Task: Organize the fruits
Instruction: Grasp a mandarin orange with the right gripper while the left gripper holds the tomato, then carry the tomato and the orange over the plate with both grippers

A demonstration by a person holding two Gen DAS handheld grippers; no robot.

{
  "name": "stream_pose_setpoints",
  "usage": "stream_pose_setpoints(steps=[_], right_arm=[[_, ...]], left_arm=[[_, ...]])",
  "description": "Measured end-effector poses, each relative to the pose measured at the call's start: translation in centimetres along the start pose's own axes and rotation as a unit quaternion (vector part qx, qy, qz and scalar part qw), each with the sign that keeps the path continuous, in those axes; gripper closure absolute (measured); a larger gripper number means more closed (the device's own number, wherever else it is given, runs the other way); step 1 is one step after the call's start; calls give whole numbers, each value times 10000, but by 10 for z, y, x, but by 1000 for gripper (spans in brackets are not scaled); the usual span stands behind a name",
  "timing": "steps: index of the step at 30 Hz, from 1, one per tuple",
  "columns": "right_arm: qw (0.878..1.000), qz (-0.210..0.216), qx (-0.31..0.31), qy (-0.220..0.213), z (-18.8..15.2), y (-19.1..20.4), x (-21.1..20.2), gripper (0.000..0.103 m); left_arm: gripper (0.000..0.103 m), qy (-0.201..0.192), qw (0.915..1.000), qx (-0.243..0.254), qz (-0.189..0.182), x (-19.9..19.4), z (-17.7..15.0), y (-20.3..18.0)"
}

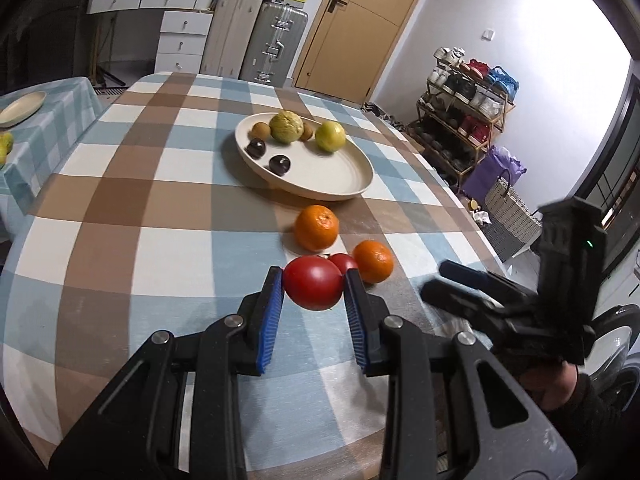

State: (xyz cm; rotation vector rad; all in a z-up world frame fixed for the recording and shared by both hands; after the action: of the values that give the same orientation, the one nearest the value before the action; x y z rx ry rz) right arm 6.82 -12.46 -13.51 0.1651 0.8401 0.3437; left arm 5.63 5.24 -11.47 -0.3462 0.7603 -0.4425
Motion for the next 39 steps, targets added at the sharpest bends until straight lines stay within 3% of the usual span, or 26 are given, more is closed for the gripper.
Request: stream_pose_setpoints(steps=[2,14,21,39], right_arm=[[9998,129,62,116,8,0,11,14],[9983,256,143,510,23,9,50,31],[9973,283,162,655,20,8,56,61],[9974,504,301,418,24,-2,47,62]], left_arm=[[75,5,10000,-40,-13,-2,1,6],[75,10,9999,-130,-66,4,3,18],[75,64,9999,-114,-89,14,10,21],[75,106,9999,-54,9,30,22,16]])
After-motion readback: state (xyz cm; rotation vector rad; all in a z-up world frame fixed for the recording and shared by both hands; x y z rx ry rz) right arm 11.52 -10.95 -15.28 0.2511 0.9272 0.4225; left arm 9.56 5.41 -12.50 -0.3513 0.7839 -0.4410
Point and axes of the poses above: each gripper's, at about its wrist camera, not at the fingertips, and x roughly the way its jaws point, y to its left, z to its top, the point moved 2 cm from there along x, roughly the way its jaws point, and after that the axes turned 8 degrees about -z, right-handed, at the moved point
